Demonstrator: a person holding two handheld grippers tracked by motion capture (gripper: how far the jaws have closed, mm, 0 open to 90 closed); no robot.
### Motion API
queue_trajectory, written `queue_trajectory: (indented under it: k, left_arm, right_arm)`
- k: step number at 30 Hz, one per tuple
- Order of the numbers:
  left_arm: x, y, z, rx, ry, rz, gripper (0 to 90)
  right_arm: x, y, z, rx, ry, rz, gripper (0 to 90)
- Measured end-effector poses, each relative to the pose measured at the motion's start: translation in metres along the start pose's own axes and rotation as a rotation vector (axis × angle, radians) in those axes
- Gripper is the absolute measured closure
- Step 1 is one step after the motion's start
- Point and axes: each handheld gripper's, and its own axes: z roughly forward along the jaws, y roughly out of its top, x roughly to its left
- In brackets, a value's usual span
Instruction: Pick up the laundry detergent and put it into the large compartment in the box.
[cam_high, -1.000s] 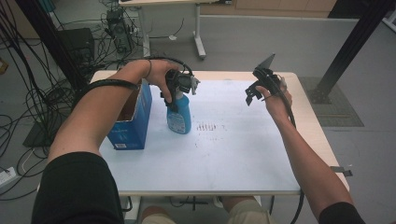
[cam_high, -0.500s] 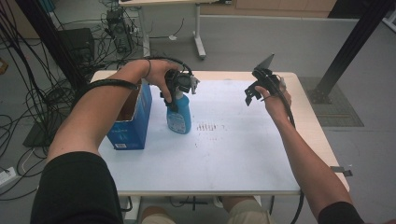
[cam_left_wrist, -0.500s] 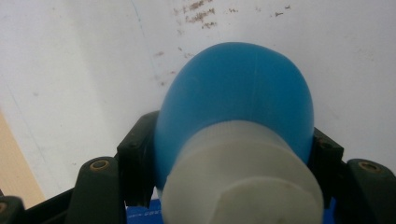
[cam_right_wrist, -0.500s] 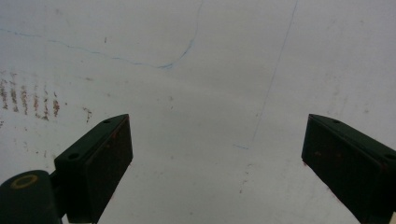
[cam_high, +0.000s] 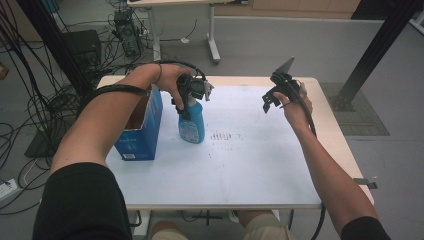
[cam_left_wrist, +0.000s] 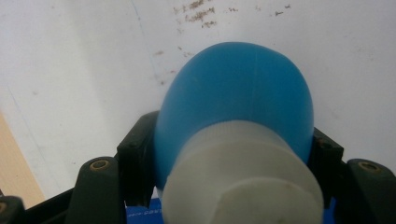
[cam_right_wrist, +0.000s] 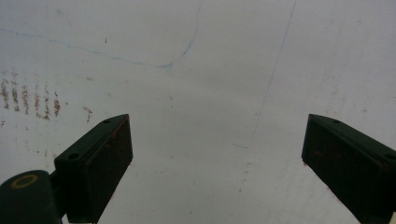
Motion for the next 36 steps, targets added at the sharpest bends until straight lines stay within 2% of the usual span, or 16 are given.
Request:
queue_trajectory:
  k: [25,29,30,33,36]
  left_arm:
    - [-0.0006,-0.0001,-0.0005,0.003,0.001,-0.009,36.1]
    - [-0.0005,0.0,-0.0007,0.003,0.002,-0.037,36.3]
    - [-0.0012,0.0,-0.0011,0.003,0.006,-0.054,36.4]
    - [-0.0045,0.0008,-0.0023,0.006,0.026,-0.064,36.5]
    - [-0.0035,0.0029,-0.0077,0.003,0.025,-0.099,36.5]
  right_arm:
    - [0.0032,0.0027,0.0032,0.009,0.002,-0.005,8.4]
    - [0.0033,0.0031,0.0037,0.01,0.002,-0.002,8.3]
    - [0.0034,0.0033,0.0038,0.011,0.001,-0.002,8.3]
    - [0.0039,0.0033,0.0043,0.011,0.001,-0.006,8.3]
    - [0.005,0.0027,0.0038,0.01,0.002,-0.013,8.3]
